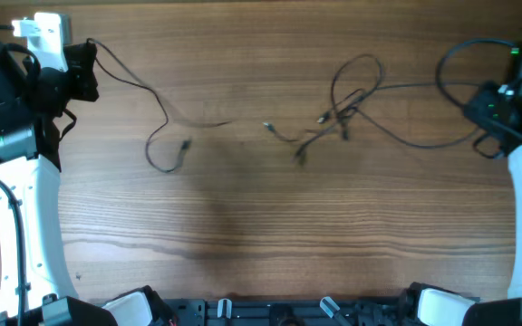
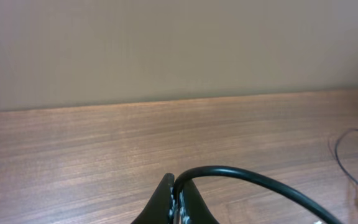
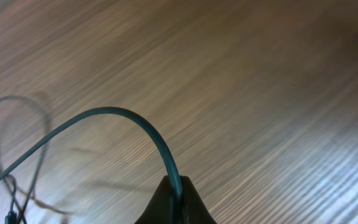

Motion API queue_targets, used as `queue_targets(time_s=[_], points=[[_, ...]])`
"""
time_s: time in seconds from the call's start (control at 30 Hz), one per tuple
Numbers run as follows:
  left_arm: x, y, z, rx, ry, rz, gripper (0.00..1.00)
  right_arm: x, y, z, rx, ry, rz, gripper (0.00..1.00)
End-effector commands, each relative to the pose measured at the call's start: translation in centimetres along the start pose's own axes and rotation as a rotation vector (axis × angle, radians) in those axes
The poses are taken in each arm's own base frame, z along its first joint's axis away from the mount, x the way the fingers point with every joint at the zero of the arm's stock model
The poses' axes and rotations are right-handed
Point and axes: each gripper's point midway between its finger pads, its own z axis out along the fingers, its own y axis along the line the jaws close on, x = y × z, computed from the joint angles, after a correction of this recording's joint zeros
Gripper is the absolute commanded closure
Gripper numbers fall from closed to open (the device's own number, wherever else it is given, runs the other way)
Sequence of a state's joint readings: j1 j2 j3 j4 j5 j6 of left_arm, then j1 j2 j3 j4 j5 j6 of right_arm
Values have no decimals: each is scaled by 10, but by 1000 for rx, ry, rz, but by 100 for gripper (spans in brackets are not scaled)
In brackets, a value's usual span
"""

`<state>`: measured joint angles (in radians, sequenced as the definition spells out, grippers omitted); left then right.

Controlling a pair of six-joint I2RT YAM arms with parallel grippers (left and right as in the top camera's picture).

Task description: Untangle cables

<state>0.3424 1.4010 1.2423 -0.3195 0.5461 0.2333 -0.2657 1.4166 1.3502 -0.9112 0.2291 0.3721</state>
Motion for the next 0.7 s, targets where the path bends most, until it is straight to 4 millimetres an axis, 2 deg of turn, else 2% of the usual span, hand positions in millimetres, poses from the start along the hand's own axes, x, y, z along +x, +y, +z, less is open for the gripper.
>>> queue_targets(time_s=[0.0, 0.03, 0.13, 0.23, 0.27, 0.33, 0.4, 0.5, 0.57, 0.67], points=[[-6, -2, -7, -6, -13, 1, 96, -5, -30, 19, 68, 27, 57, 96], [-5, -2, -7, -6, -10, -1, 96, -2, -29, 25, 58, 52, 60, 96], [-3, -10, -7, 36, -2, -11, 96, 12, 1, 36, -51, 123, -8, 96], [0, -22, -4, 72, 14, -13, 96, 34, 48, 42, -149, 179, -137, 95], [1, -27, -2, 82, 17, -10, 95, 46, 70, 41, -177, 196, -195, 96], [1, -35, 0, 100, 23, -4, 96, 66, 101, 39, -218, 218, -277, 96], [1, -45, 3, 125, 27, 7, 96, 116, 173, 19, -371, 268, -446, 96], [2, -51, 4, 137, 33, 8, 96, 170, 239, -18, -574, 314, -551, 96], [3, -51, 4, 137, 37, 6, 96, 200, 268, -45, -672, 320, -615, 96], [3, -51, 4, 138, 37, 6, 95, 238, 295, -79, -775, 316, -717, 96]])
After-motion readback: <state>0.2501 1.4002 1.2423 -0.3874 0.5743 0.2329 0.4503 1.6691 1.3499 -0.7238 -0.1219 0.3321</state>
